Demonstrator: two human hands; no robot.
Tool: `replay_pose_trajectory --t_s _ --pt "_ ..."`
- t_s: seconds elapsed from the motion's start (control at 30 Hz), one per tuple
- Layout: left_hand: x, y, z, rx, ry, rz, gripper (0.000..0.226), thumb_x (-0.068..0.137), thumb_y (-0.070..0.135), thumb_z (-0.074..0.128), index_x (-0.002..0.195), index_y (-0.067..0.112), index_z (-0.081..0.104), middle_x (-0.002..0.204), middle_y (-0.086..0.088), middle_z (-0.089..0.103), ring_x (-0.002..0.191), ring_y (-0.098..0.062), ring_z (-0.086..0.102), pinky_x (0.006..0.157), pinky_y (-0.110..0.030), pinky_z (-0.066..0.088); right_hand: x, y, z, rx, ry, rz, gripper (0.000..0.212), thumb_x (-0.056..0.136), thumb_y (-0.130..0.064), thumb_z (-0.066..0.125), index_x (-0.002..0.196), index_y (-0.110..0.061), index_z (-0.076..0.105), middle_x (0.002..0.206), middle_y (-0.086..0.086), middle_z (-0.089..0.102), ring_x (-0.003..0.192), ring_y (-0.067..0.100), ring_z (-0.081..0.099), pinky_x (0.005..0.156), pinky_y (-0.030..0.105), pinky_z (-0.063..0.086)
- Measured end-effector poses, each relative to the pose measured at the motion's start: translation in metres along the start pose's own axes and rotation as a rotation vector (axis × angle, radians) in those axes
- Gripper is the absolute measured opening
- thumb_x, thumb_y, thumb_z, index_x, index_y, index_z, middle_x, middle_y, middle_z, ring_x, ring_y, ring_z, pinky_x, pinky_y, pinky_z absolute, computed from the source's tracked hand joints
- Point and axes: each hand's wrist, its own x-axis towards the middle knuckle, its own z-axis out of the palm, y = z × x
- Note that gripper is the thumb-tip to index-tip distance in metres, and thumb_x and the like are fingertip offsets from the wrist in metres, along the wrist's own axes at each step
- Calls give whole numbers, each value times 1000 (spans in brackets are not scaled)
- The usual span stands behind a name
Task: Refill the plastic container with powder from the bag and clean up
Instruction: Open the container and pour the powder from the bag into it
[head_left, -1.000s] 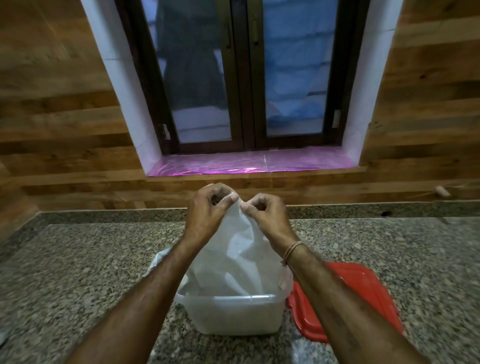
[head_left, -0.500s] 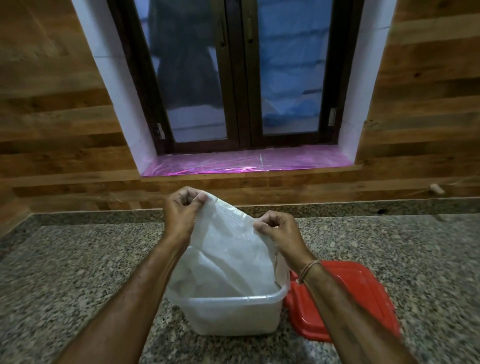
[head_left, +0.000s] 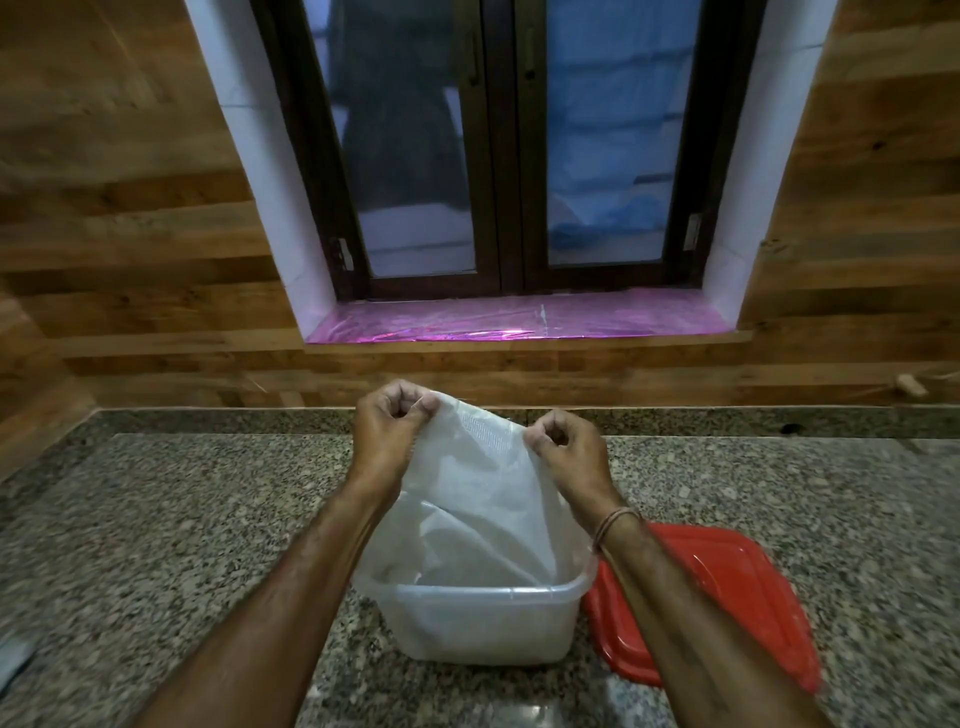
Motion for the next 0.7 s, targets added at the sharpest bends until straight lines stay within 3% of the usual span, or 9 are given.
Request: replay_pose_trajectory --t_s 0.1,0.23,0.3,0.37,0.47,0.53,0.63,0.7 --pt "2 -3 -2 -23 25 -27 20 94 11 73 76 11 67 72 -12 62 63 -13 56 56 -21 48 -6 3 -5 -138 -27 -16 16 86 -11 77 73 -13 68 68 -10 65 65 4 55 65 28 47" --pt "1 -2 4 4 58 -55 17 94 11 73 77 9 69 70 -6 58 56 -1 49 56 -19 43 -17 7 -9 -296 -94 -17 12 84 -18 75 75 -21 68 72 -7 70 68 6 59 68 33 51" --pt "2 3 7 39 -2 -13 19 92 12 74 74 14 69 68 -6 61 59 -2 52 60 -21 45 -16 4 -15 -140 -189 -14 7 88 -14 74 84 -20 74 85 2 75 74 6 62 72 32 54" --pt "3 11 13 97 -131 38 15 90 16 75 75 16 71 74 -17 69 67 -13 59 64 -30 49 -12 -6 -19 54 -273 -8 7 93 -14 74 100 -15 77 97 10 77 84 9 66 78 30 57" --pt "2 23 28 96 -184 79 10 89 17 76 80 13 74 81 -21 72 71 -22 65 68 -40 56 -6 -21 -11 31 -270 -48 11 92 -16 74 83 -10 75 79 2 74 72 11 64 67 32 53" --pt "3 25 29 81 -179 72 11 93 23 74 86 14 75 84 -14 75 76 -25 71 73 -45 60 -4 -25 -6 58 -222 -40 18 92 -15 73 74 -12 70 71 -1 67 67 11 58 63 29 47" --pt "3 10 6 264 -248 41 22 91 41 73 93 20 74 87 2 77 81 -18 74 75 -41 60 1 -25 -16 264 -170 43 24 99 -14 68 81 1 63 78 11 63 73 19 53 64 29 45" --pt "0 -4 -11 371 -297 -18 35 82 54 73 88 20 74 83 2 78 78 -18 75 74 -47 62 4 -23 -22 333 -160 117 26 100 -19 68 86 2 64 85 16 64 80 24 54 69 34 46"
